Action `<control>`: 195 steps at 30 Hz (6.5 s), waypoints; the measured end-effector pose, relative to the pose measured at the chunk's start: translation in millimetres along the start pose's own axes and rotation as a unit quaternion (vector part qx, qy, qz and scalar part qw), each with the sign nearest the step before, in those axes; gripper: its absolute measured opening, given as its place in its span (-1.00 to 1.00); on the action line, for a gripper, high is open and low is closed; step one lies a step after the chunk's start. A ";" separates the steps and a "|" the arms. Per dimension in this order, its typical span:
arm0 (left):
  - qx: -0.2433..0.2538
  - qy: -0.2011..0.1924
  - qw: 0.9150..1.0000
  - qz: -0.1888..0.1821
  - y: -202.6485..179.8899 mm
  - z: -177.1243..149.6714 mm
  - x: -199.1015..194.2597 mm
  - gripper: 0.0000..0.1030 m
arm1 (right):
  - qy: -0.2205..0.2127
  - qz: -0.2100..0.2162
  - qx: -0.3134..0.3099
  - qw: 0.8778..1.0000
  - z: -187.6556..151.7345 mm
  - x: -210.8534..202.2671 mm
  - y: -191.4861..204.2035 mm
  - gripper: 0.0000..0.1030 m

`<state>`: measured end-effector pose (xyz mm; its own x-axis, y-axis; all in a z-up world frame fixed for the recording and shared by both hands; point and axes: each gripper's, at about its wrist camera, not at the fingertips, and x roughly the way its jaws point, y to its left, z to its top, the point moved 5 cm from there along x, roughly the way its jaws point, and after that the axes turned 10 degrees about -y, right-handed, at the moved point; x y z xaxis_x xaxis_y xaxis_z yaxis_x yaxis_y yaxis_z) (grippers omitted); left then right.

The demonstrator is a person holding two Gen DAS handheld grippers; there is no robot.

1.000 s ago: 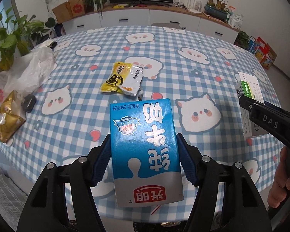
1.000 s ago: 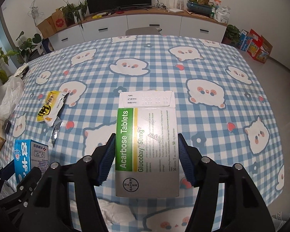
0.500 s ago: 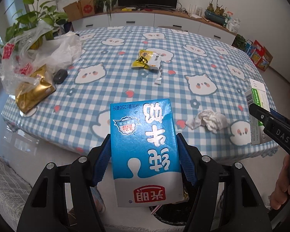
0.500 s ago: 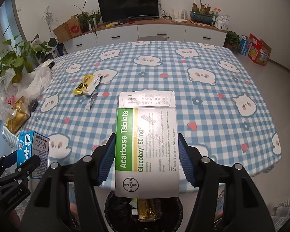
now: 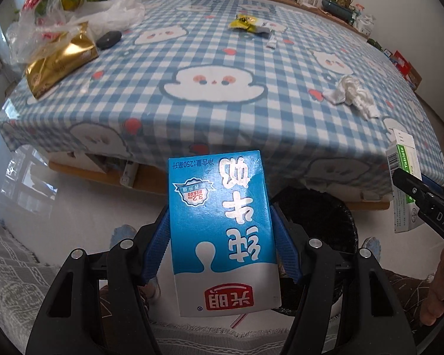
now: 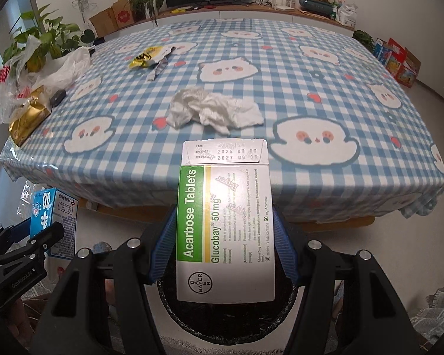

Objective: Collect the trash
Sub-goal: 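Carry the milk carton and Acarbose box with both tools over the bin, then open the right tool to drop the Acarbose box into the bin, then hold the milk carton in the left tool above the bin opening, then open the left tool to drop the blue milk carton into the bin, then move both tools back over the table toward the yellow snack bag and tissue, then grasp the yellow snack bag with the left tool while the right tool grasps the white tissue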

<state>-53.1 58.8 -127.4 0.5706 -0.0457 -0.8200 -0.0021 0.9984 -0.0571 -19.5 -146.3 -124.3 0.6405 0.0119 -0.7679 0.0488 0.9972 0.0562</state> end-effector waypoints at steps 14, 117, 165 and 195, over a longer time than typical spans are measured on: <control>0.021 0.034 0.999 0.011 17.4 -59.4 82.2 0.24 | 0.064 -0.011 0.002 0.998 -76.9 60.6 -0.4 0.13; 0.097 0.028 0.994 -0.030 -176.7 -83.6 92.5 0.89 | 0.095 -0.114 0.061 0.987 -124.8 64.8 -206.2 0.85; -0.001 -0.058 0.998 0.014 -10.0 149.9 45.9 0.88 | -0.055 -0.027 -0.009 0.998 100.2 57.1 11.5 0.81; 0.039 -0.021 0.998 0.041 -52.5 298.7 213.6 0.63 | -0.055 -0.012 -0.023 0.998 104.6 107.8 19.9 0.09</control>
<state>314.2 6.8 -129.4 0.6043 0.0370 -0.7959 0.0128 0.9983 0.0561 130.6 -132.8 -139.2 0.7200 -0.0167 -0.6938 0.0314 0.9995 0.0085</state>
